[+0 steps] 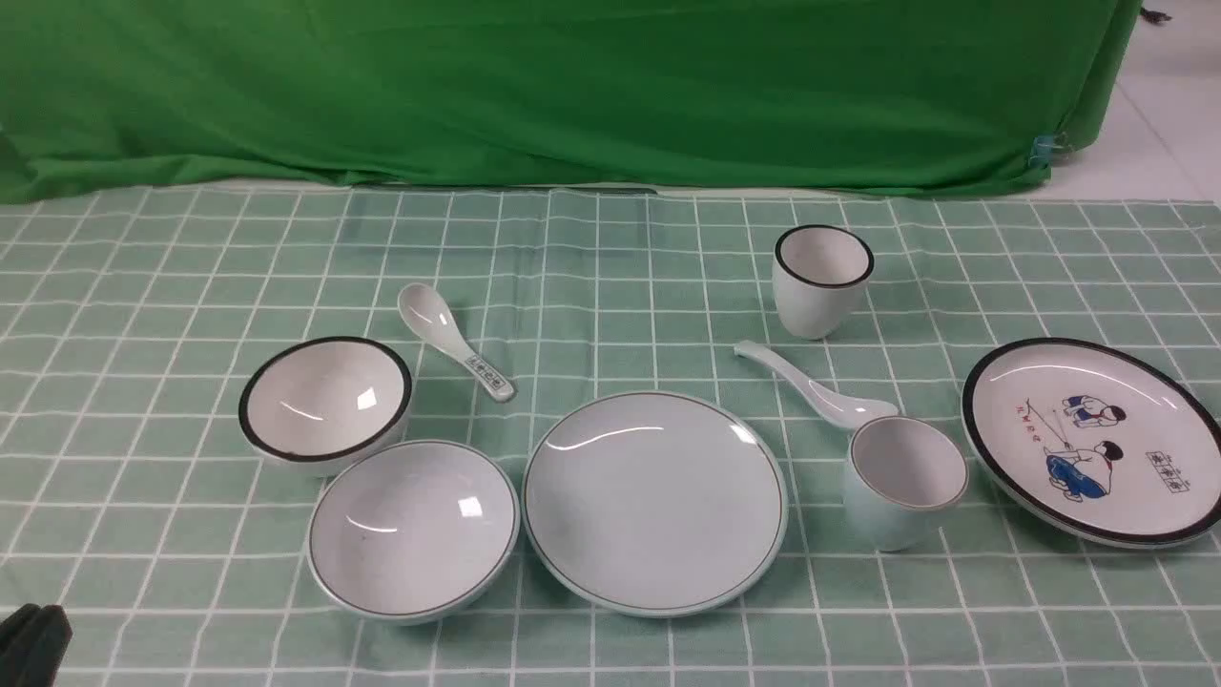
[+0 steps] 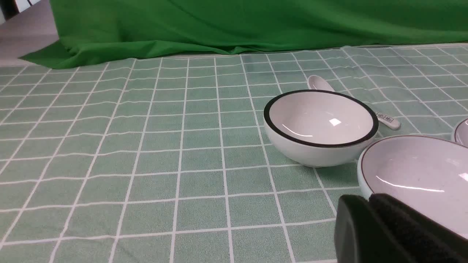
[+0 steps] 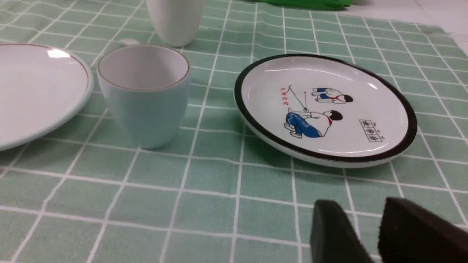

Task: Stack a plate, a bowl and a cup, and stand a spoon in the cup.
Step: Use the left arm to grab a blue rice bowl

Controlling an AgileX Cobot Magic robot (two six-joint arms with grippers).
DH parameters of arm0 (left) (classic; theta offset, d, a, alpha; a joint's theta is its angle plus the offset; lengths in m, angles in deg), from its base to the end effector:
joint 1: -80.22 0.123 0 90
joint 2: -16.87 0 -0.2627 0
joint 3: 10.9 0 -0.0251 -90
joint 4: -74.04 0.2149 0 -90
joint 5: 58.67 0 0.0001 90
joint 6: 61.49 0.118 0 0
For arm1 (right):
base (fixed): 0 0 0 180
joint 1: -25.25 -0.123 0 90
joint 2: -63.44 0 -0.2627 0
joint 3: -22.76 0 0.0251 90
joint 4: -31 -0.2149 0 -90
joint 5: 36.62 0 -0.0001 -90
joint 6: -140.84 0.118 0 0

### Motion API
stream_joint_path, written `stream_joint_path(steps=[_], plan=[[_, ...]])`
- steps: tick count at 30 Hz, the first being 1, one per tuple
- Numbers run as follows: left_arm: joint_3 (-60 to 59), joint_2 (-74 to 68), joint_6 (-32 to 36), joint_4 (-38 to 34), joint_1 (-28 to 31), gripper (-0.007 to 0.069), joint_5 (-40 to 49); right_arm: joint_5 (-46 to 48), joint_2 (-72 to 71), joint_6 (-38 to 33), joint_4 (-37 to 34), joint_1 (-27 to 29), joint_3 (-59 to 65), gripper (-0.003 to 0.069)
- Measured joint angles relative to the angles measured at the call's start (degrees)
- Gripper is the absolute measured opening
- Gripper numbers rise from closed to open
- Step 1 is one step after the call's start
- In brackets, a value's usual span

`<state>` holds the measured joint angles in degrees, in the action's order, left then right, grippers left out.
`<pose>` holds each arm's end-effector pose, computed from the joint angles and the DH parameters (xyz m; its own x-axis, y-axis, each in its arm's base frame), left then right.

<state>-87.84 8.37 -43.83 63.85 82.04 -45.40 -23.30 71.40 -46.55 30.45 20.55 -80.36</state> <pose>0.0691 -0.0026 0.1864 -0.1454 0.1300 -0.9808 0.0282 0.9915 0.1272 0.0681 0.0059 0.1869 -0.1304 -0.1305 -0.9828 -0.1004 0.9879 -0.1178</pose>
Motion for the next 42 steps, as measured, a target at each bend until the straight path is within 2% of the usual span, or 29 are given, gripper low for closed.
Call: stream_joint_path(steps=[27,30,31,32,33,34,40,42], plan=[[0.0,0.0,-0.1,1.3,0.0,0.0017,-0.7,0.0,0.0,0.0,0.0,0.0,0.0,0.0241],[0.0,0.0,-4.0,-0.9,0.0,0.0017,-5.7,0.0,0.0,0.0,0.0,0.0,0.0,0.0241],[0.0,0.0,-10.7,-9.5,0.0,0.0017,-10.6,0.0,0.0,0.0,0.0,0.0,0.0,0.0241],[0.0,0.0,-11.5,-10.4,0.0,0.0017,-11.7,0.0,0.0,0.0,0.0,0.0,0.0,0.0241],[0.0,0.0,-18.0,-17.5,0.0,0.0017,-15.6,0.0,0.0,0.0,0.0,0.0,0.0,0.0241],[0.0,0.0,-20.2,-19.5,0.0,0.0017,-17.5,0.0,0.0,0.0,0.0,0.0,0.0,0.0241],[0.0,0.0,-25.1,-21.0,0.0,0.0017,-23.3,0.0,0.0,0.0,0.0,0.0,0.0,0.0241],[0.3,0.0,-26.9,-20.1,0.0,0.0017,-22.3,0.0,0.0,0.0,0.0,0.0,0.0,0.0241]])
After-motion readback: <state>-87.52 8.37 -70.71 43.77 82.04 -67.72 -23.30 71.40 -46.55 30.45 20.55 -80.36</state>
